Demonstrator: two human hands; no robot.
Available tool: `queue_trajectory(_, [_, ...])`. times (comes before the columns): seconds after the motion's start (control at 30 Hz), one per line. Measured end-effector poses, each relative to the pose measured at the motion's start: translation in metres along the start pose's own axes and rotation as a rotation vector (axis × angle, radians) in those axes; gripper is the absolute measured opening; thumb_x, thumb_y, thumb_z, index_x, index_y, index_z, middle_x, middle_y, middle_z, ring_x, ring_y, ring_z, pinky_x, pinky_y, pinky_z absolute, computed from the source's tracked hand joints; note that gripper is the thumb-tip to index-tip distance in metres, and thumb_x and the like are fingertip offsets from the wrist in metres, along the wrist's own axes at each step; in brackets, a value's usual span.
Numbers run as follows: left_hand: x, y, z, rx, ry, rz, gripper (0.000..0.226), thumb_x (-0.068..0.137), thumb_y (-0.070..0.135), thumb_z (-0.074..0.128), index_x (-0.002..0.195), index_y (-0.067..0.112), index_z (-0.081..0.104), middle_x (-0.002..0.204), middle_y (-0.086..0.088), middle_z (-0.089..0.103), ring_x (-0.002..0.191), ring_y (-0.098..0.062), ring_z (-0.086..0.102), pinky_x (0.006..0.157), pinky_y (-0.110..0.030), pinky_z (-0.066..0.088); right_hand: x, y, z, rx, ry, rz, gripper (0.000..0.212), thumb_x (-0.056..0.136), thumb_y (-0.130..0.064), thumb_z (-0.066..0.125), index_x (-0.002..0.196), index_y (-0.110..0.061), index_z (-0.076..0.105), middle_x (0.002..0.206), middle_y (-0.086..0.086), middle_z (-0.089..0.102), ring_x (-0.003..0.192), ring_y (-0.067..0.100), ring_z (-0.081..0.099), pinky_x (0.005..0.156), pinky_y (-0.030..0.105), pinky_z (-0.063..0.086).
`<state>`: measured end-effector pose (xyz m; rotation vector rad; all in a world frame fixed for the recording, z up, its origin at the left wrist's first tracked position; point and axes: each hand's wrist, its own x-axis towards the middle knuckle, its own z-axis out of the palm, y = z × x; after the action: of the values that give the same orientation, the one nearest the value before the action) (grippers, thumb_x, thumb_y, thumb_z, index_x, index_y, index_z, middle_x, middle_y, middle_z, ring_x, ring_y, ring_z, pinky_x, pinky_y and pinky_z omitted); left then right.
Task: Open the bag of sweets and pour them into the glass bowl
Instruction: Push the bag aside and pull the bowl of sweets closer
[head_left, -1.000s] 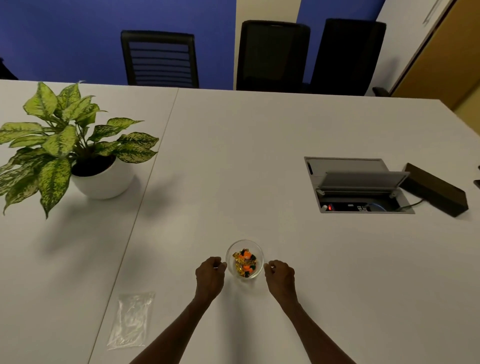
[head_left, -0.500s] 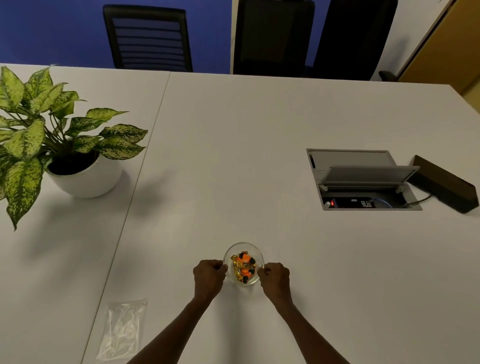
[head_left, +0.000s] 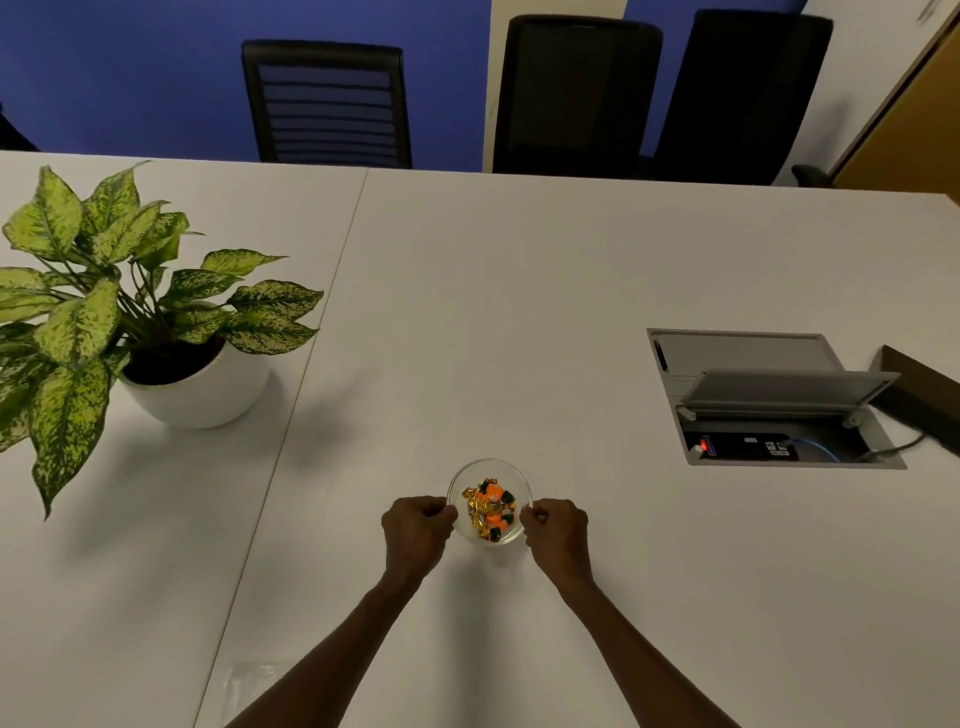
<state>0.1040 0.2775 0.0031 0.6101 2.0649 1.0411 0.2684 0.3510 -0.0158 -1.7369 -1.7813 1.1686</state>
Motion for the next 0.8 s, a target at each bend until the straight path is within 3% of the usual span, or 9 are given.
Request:
queue_trajectory(0.1, [0.028, 0.013, -0.008, -0.015, 0.011, 0.008, 0.029, 0.077, 0.009, 0.073, 0.058, 0.031, 0.073, 0.047, 0.006, 0.068, 0.044, -0.003, 0.061, 0.054, -0.022, 0.054, 0.026, -0.021, 0.010, 0.005, 0.021, -0.029, 0.035, 0.087, -0.006, 0.061, 0.060, 0.014, 0.052, 0.060, 0.031, 0.062, 0.052, 0.026, 0.052, 0.054, 0.043, 0.052])
queue_trajectory(0.2, [0.059, 0.023, -0.012, -0.033, 0.019, 0.003, 0.011, 0.079, 0.009, 0.073, 0.073, 0.015, 0.079, 0.057, -0.002, 0.072, 0.050, -0.009, 0.065, 0.061, -0.029, 0.058, 0.054, -0.035, 0.022, 0.013, 0.032, -0.043, 0.034, 0.088, -0.005, 0.061, 0.062, 0.015, 0.054, 0.060, 0.031, 0.062, 0.052, 0.030, 0.053, 0.057, 0.045, 0.054])
queue_trajectory(0.33, [0.098, 0.028, -0.013, -0.054, 0.039, -0.001, 0.021, 0.079, 0.006, 0.072, 0.064, 0.021, 0.076, 0.062, -0.012, 0.074, 0.056, -0.020, 0.066, 0.068, -0.037, 0.059, 0.090, -0.046, 0.038, -0.013, 0.034, -0.063, 0.034, 0.089, -0.006, 0.060, 0.061, 0.015, 0.055, 0.059, 0.029, 0.063, 0.053, 0.033, 0.055, 0.055, 0.042, 0.051])
queue_trajectory(0.5, [0.137, 0.029, -0.009, -0.054, 0.056, -0.013, 0.040, 0.078, 0.007, 0.073, 0.049, 0.034, 0.068, 0.057, -0.004, 0.072, 0.055, -0.018, 0.066, 0.071, -0.039, 0.059, 0.126, -0.051, 0.055, -0.030, 0.038, -0.080, 0.038, 0.090, -0.008, 0.059, 0.059, 0.013, 0.053, 0.058, 0.029, 0.061, 0.052, 0.036, 0.057, 0.055, 0.044, 0.052])
queue_trajectory(0.8, [0.177, 0.031, -0.004, -0.036, 0.082, 0.001, 0.037, 0.078, 0.007, 0.072, 0.050, 0.032, 0.069, 0.061, -0.010, 0.073, 0.058, -0.021, 0.067, 0.073, -0.042, 0.059, 0.165, -0.057, 0.073, -0.056, 0.023, -0.098, 0.039, 0.091, -0.009, 0.058, 0.061, 0.016, 0.051, 0.061, 0.033, 0.061, 0.063, 0.048, 0.063, 0.052, 0.040, 0.048])
